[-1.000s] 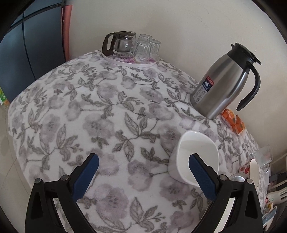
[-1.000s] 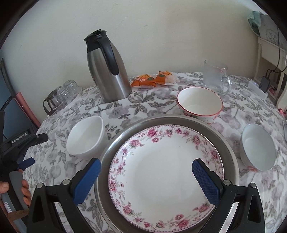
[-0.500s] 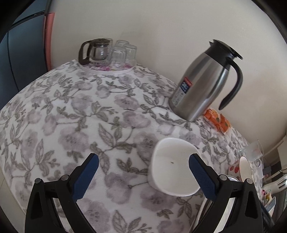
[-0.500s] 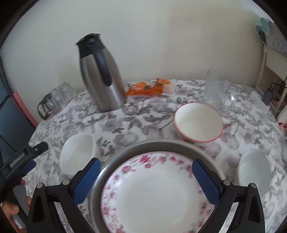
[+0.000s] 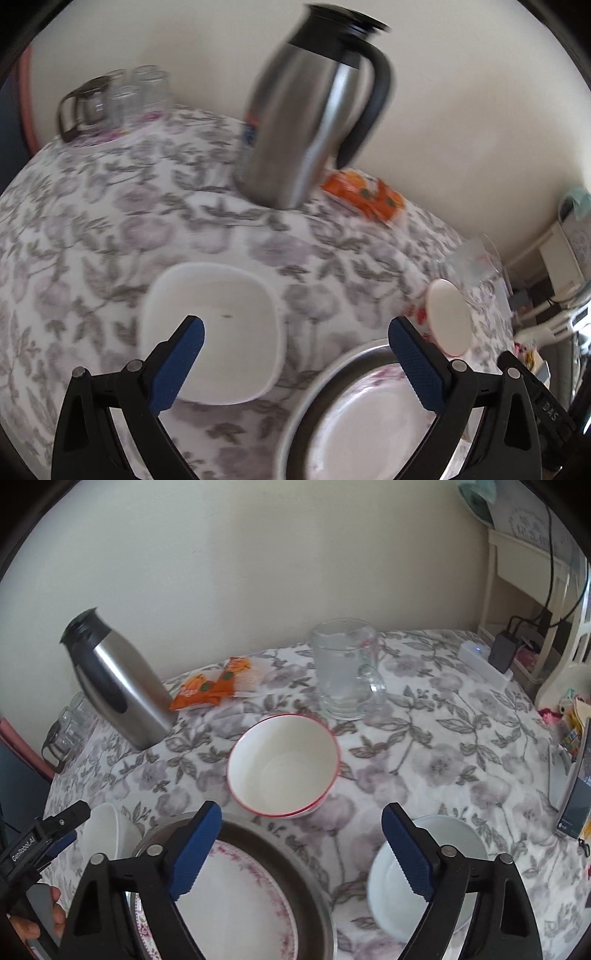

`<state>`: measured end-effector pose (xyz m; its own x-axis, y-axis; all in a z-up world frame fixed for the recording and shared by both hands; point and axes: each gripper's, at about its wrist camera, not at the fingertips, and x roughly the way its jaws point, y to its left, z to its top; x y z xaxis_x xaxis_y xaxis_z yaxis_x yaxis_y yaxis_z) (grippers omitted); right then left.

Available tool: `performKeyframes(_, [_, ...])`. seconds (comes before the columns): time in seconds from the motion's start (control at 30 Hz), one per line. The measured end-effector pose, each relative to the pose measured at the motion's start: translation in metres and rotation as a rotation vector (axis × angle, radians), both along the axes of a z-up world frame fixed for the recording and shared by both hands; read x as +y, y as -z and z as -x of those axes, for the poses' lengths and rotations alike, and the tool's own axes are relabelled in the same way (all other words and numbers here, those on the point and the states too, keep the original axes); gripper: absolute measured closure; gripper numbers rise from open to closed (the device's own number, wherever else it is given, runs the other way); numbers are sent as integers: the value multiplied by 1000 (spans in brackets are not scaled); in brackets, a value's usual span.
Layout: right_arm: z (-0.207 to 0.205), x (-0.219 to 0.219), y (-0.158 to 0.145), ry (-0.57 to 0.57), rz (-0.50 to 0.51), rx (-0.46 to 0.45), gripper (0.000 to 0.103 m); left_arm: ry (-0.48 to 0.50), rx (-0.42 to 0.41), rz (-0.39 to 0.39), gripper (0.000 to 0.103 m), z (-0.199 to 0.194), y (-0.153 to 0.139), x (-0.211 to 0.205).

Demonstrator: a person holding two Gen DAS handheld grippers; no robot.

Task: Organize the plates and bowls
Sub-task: 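Close both tools on the red-rimmed bowl's rim, then lift the red-rimmed bowl with both tools and carry it over the basin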

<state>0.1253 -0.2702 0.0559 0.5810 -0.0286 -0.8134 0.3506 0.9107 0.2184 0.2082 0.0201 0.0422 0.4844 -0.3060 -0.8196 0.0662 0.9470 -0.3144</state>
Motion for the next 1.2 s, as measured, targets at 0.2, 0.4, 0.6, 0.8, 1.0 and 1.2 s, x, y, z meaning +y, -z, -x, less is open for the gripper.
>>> performKeyframes(0.2, [-14,-29,18,-10,-77,32,32,154,68,-9,15,-23,-5,-73])
performKeyframes(0.4, [-33,-43,40,-23,-153,70,49,260,147,-66,35,-42,12,-134])
performKeyframes(0.6, [-53,-52,57,-30,-172,111,56,281,167,-131,36,-60,29,-164])
performKeyframes(0.8, [-68,-56,78,-37,-204,164,62,306,212,-154,41,-71,46,-184])
performKeyframes(1.0, [-78,-56,97,-36,-212,209,68,339,241,-195,56,-77,66,-201])
performKeyframes(1.2, [-84,-56,107,-42,-232,215,72,361,274,-229,67,-82,82,-210])
